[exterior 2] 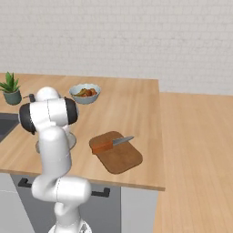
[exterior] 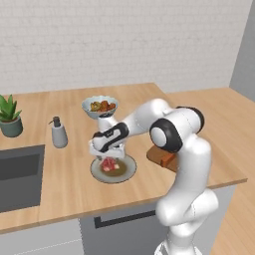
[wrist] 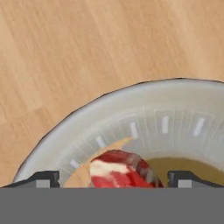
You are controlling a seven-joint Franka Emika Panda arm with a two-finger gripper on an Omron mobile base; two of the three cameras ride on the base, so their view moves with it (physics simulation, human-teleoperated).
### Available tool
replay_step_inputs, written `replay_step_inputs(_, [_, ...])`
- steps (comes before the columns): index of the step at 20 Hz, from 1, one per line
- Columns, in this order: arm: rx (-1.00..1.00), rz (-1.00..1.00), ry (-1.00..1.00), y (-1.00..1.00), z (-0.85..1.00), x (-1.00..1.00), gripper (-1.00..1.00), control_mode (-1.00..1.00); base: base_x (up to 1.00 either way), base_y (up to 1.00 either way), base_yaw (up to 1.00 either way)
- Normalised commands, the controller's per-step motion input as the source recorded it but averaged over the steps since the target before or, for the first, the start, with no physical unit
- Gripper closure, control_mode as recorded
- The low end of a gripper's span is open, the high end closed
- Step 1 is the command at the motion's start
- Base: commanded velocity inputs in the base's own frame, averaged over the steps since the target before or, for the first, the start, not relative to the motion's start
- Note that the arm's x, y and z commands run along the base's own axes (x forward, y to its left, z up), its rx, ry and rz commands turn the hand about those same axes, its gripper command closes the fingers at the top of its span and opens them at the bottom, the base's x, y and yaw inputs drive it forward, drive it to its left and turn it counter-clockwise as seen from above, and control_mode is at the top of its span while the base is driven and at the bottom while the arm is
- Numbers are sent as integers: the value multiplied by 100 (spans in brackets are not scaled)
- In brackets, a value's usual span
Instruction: Pick up the knife from the drawer and place it on the cutting board. Then place the meat from the plate to the cutting board.
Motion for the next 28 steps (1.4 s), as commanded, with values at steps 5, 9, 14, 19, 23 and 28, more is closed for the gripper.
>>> replay_step_inputs(5, [-6, -5, 0, -1, -58, -12, 100, -100, 0, 0, 0])
replay_step_inputs(9, [0, -7, 0, -23, 2, -29, 100, -100, 0, 0, 0])
replay_step_inputs(14, [2, -14, 0, -75, 58, -31, 100, -100, 0, 0, 0])
replay_step_inputs(19, [0, -19, 0, -90, 55, -47, 100, -100, 0, 0, 0])
replay_step_inputs(23, [0, -25, 0, -99, 48, -70, 100, -100, 0, 0, 0])
replay_step_inputs(28, [0, -26, 0, -100, 34, -58, 100, -100, 0, 0, 0])
